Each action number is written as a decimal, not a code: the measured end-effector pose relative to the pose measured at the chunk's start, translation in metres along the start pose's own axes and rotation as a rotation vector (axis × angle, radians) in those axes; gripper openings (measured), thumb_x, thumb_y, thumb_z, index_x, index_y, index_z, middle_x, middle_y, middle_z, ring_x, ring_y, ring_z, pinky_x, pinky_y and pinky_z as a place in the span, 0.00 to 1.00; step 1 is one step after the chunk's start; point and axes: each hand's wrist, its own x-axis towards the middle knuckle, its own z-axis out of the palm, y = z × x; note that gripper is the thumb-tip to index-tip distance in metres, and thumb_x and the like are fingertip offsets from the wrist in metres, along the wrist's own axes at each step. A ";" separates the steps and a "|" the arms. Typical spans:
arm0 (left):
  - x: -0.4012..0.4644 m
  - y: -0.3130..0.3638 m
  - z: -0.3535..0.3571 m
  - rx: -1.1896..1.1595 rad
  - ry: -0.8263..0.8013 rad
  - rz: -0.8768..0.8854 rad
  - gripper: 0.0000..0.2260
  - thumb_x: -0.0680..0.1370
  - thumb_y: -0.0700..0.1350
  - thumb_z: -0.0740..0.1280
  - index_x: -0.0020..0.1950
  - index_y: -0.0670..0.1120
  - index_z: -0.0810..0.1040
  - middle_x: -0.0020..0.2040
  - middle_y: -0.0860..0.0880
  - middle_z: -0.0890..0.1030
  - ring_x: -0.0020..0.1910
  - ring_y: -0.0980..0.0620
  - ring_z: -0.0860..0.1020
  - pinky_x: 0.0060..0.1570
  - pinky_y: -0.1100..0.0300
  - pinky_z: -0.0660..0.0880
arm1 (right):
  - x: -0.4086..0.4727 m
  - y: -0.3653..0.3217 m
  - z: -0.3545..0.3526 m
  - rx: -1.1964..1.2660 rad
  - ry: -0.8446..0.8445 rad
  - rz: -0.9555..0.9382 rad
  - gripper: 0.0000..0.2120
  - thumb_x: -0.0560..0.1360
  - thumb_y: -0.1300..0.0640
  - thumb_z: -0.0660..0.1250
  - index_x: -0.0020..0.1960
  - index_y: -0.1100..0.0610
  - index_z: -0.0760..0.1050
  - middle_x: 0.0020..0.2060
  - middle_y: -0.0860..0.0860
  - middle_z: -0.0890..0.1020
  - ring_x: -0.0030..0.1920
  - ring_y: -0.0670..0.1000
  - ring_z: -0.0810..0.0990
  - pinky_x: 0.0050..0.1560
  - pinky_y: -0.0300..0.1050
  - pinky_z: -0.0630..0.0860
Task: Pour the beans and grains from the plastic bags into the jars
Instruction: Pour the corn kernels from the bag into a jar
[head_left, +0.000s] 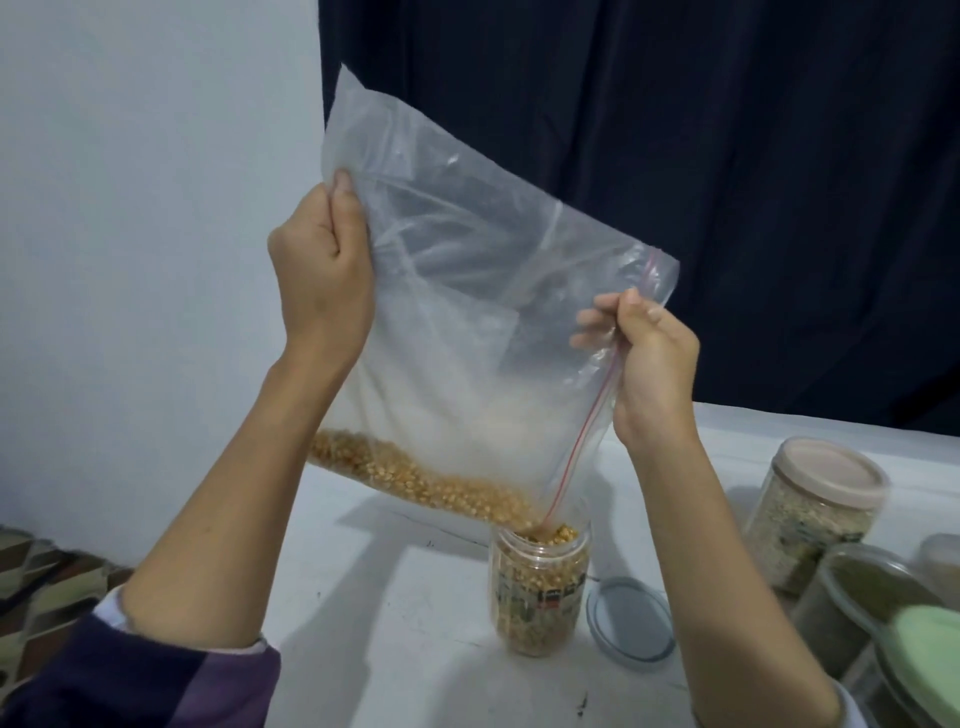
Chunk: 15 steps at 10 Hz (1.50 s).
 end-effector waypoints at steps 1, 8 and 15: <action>-0.001 0.000 0.001 0.006 -0.011 0.000 0.20 0.83 0.41 0.54 0.30 0.51 0.56 0.27 0.54 0.59 0.23 0.62 0.62 0.27 0.69 0.58 | -0.001 0.001 0.001 -0.018 0.008 0.021 0.15 0.82 0.59 0.58 0.40 0.58 0.78 0.29 0.48 0.82 0.31 0.47 0.80 0.61 0.52 0.75; 0.001 0.000 0.003 -0.005 -0.038 -0.009 0.20 0.83 0.41 0.54 0.30 0.51 0.57 0.27 0.54 0.60 0.23 0.61 0.62 0.26 0.70 0.59 | 0.002 -0.002 -0.003 -0.088 0.019 -0.016 0.14 0.82 0.59 0.57 0.42 0.56 0.78 0.34 0.48 0.83 0.34 0.44 0.80 0.60 0.47 0.75; 0.016 0.006 0.011 -0.012 -0.078 0.049 0.20 0.82 0.43 0.55 0.30 0.51 0.56 0.26 0.54 0.59 0.23 0.60 0.61 0.27 0.69 0.58 | 0.003 0.000 -0.004 -0.011 0.070 0.042 0.15 0.83 0.59 0.57 0.42 0.57 0.77 0.31 0.48 0.82 0.30 0.46 0.79 0.61 0.54 0.75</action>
